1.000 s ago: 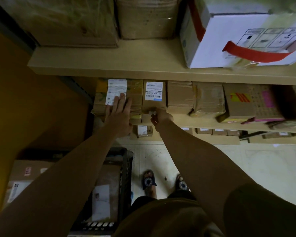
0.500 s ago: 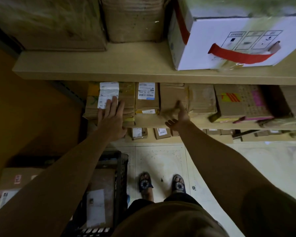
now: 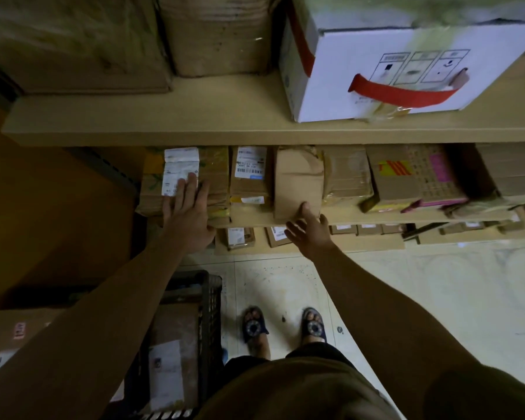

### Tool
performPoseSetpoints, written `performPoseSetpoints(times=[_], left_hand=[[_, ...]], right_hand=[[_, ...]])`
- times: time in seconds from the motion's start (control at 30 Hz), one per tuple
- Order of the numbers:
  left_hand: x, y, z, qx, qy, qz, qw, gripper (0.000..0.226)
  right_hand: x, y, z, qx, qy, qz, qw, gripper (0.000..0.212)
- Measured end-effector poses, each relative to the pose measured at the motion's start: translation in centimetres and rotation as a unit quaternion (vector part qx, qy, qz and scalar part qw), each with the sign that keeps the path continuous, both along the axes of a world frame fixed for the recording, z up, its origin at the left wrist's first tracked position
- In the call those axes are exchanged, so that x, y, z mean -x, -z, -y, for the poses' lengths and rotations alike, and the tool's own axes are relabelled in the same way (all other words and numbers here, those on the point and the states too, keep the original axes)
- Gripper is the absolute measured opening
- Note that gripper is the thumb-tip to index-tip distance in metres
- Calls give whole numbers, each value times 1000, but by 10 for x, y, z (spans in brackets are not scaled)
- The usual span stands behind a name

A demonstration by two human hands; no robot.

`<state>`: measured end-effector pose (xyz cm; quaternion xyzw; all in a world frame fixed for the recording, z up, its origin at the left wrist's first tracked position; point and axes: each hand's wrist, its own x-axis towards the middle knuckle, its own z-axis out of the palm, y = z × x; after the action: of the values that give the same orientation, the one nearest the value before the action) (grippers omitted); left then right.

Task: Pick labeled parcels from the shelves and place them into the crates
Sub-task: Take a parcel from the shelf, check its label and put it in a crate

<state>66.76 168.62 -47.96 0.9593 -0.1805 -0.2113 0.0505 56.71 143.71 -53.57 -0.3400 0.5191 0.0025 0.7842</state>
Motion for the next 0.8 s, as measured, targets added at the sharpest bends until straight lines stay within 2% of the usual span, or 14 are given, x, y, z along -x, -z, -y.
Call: performPoseSetpoints(times=[0.07,0.1,0.17,0.2,0.3,0.4,0.53,0.6,0.7,0.77,0.8], left_hand=[[6,-8,6,30,-40,37,998,94],[9,-14,15,51,-55,83,994,84],[16,-26,44,92,-27,162,982,72],[18,-32,65,116,18,168,979,75],[16,-40,131,164,119,97,975,88],[4,-40,172,180,85,46,979,89],[-14,-40,189,130,98,4,987,82],[-10,-39,187,139,96,16,986,71],[16,-32,178,209,39,83,974,32],[39,-27,171,272,-48,54,960,9],[50,-27,168,299,-97,18,949,6]], right_hand=[[9,2,2,-21,14,4,1000,78],[12,2,3,-22,22,-10,999,73],[18,2,3,-4,15,-44,999,68],[20,2,3,9,2,-57,998,68],[21,-2,3,39,-22,-79,996,62],[19,-7,12,52,11,-82,995,59],[22,-15,24,24,19,-39,999,61],[26,-22,28,16,-8,-5,1000,66],[35,-28,31,24,-66,27,997,61],[42,-29,32,36,-82,24,996,42],[46,-30,31,39,-86,17,995,37]])
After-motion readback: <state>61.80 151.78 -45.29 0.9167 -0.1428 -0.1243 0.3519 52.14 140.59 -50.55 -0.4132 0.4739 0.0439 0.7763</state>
